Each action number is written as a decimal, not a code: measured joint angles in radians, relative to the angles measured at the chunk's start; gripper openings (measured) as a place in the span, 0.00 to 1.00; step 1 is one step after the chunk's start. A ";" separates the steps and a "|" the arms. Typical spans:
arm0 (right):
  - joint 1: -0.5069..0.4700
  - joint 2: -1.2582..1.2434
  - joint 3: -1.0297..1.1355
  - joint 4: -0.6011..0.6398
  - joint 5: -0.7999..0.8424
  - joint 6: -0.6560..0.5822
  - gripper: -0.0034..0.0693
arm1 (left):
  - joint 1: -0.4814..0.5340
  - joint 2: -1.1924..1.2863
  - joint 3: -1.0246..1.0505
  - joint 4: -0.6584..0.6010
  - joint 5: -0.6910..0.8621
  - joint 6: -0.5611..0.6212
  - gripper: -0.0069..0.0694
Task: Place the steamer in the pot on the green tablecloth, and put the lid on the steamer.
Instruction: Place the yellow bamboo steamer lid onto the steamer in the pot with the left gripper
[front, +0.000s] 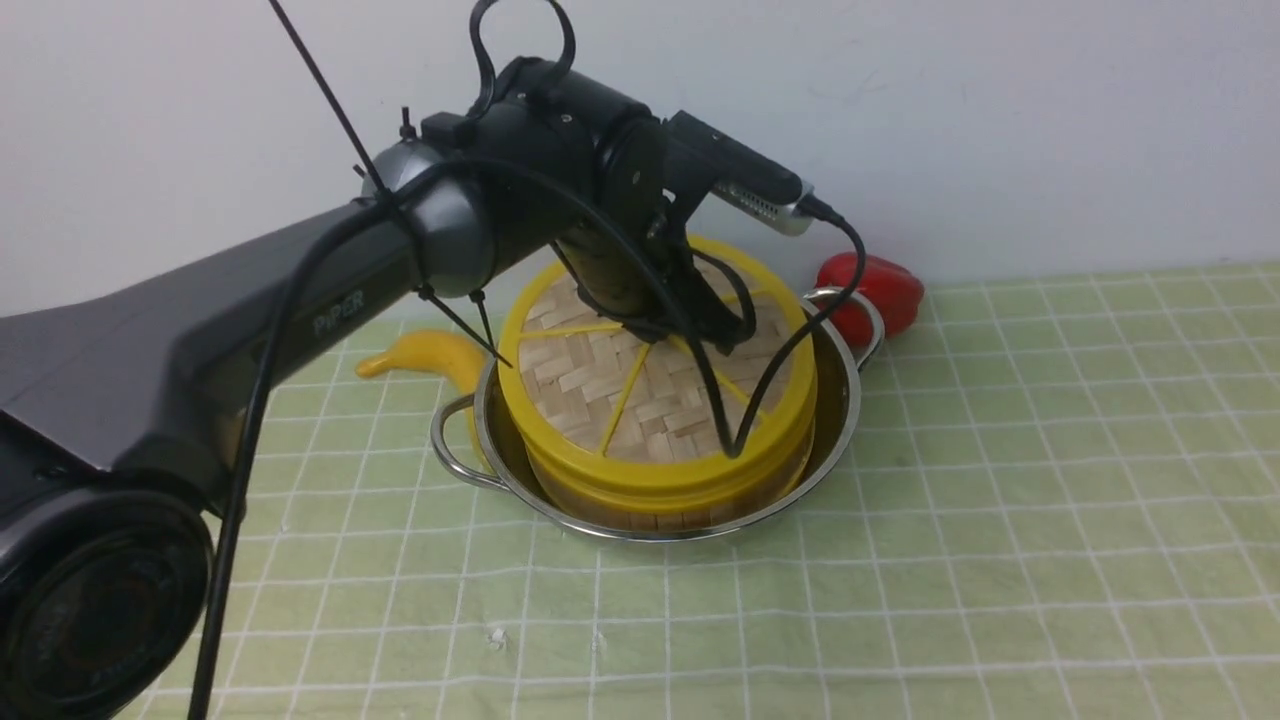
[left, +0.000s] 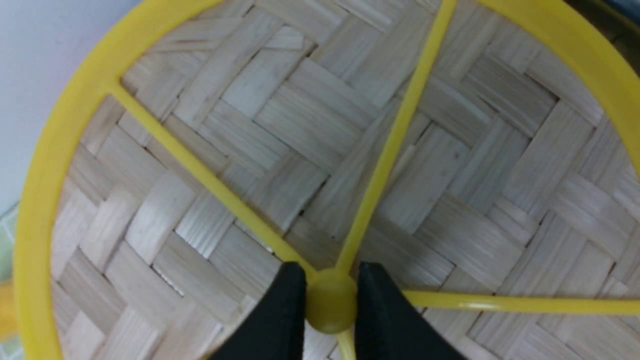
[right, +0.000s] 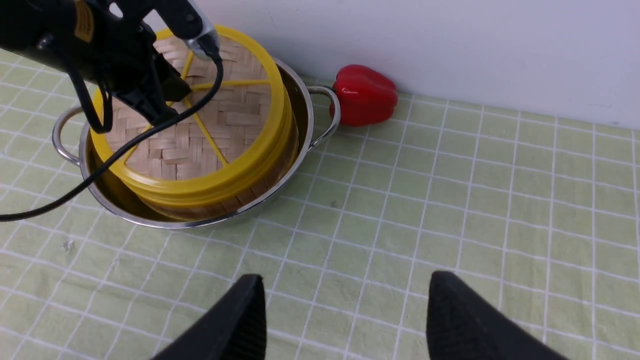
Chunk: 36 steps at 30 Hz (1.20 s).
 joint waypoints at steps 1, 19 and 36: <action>0.000 0.000 0.000 0.000 0.000 0.000 0.64 | 0.000 0.001 0.000 0.000 0.000 -0.003 0.24; 0.000 0.000 0.001 0.000 0.000 0.000 0.64 | 0.000 0.048 -0.047 -0.005 0.043 -0.009 0.24; 0.000 0.000 0.001 0.002 0.000 0.000 0.64 | 0.000 0.098 -0.118 -0.015 0.090 -0.009 0.24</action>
